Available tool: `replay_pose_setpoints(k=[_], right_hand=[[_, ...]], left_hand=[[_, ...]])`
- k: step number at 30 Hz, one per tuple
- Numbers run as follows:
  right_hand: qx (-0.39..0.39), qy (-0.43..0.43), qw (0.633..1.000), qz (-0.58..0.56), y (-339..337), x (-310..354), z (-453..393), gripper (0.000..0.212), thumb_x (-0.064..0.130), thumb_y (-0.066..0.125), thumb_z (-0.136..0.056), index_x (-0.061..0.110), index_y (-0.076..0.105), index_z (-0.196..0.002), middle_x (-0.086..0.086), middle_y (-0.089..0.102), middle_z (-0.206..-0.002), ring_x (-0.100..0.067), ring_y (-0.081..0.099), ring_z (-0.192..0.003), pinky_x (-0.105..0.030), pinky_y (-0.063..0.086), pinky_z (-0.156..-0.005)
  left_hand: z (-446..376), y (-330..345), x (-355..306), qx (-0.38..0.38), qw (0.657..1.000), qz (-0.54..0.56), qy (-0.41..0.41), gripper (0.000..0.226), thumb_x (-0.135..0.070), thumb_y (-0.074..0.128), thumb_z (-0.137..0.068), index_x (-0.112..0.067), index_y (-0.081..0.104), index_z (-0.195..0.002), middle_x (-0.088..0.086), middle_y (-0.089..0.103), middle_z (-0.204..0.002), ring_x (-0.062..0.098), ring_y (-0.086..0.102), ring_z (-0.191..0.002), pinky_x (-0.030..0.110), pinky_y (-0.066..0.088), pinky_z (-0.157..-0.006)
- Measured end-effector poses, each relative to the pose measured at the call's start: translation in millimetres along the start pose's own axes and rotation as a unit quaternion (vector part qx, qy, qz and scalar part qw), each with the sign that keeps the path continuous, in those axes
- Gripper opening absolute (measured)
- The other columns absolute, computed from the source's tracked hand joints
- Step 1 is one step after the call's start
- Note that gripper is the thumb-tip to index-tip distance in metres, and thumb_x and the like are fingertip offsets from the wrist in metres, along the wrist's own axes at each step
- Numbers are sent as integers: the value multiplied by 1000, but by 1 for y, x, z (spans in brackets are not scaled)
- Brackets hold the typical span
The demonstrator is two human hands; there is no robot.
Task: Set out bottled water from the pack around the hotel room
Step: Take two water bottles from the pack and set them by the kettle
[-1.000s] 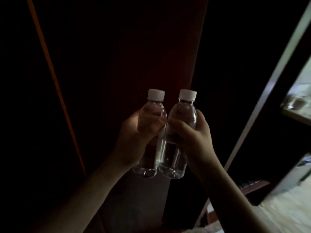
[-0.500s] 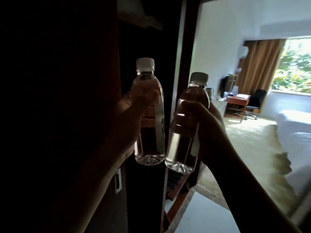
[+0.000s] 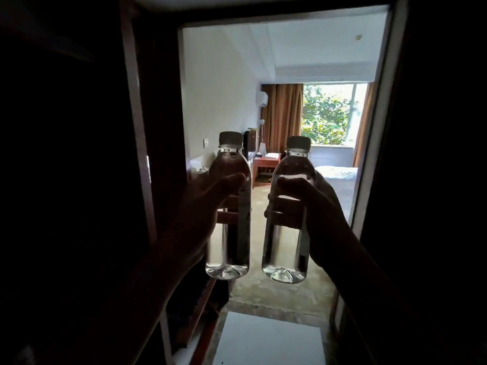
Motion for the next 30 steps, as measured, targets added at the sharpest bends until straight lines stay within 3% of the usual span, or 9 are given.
replay_pose_setpoints(k=[4,13,15,18,25,30], right_hand=[[-38,-1,999,27,-76,8,-19,44,24,70,-69,16,62,-112,-6,67,-77,-23,69,-62,-34,58,-56],[-99,4,993,60,-211,-2,-50,42,27,70,-69,23,62,-110,5,72,-71,-20,73,-66,-32,58,-57],[-105,5,993,62,-229,-5,-57,39,27,71,-68,25,61,-105,5,72,-68,-19,72,-64,-33,58,-56],[-121,6,990,78,-253,-14,-72,34,25,74,-69,28,60,-101,3,73,-69,-19,73,-64,-34,60,-57],[-140,17,985,96,-290,-62,-133,35,21,77,-74,27,59,-103,-5,69,-83,-23,72,-67,-33,60,-57],[-138,22,984,107,-306,-114,-211,41,28,73,-68,26,60,-107,1,73,-73,-21,73,-67,-35,61,-60]], left_hand=[[-30,65,20,22,999,24,-10,28,-44,61,-74,-20,70,-88,-2,76,-77,16,74,-69,22,56,-55],[-79,170,75,70,995,62,-44,16,-38,65,-75,-30,73,-87,-6,76,-79,15,74,-72,24,58,-57],[-91,186,86,77,994,69,-47,8,-34,74,-75,-33,75,-83,-7,76,-78,12,74,-70,22,57,-56],[-112,201,106,67,995,63,-43,20,-36,64,-76,-24,70,-90,-4,78,-79,14,74,-71,23,59,-57],[-175,220,167,81,993,73,-44,21,-30,71,-79,-22,68,-99,-3,78,-81,13,74,-69,20,55,-55],[-247,219,217,96,991,82,-38,24,-28,60,-79,-21,67,-101,-4,78,-81,11,74,-69,18,54,-53]])
Point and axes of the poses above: each hand's wrist, its own z-axis away from the middle knuckle, its own y-axis out of the palm, x = y × z, the point moved 8 cm from there along -z, towards the middle knuckle
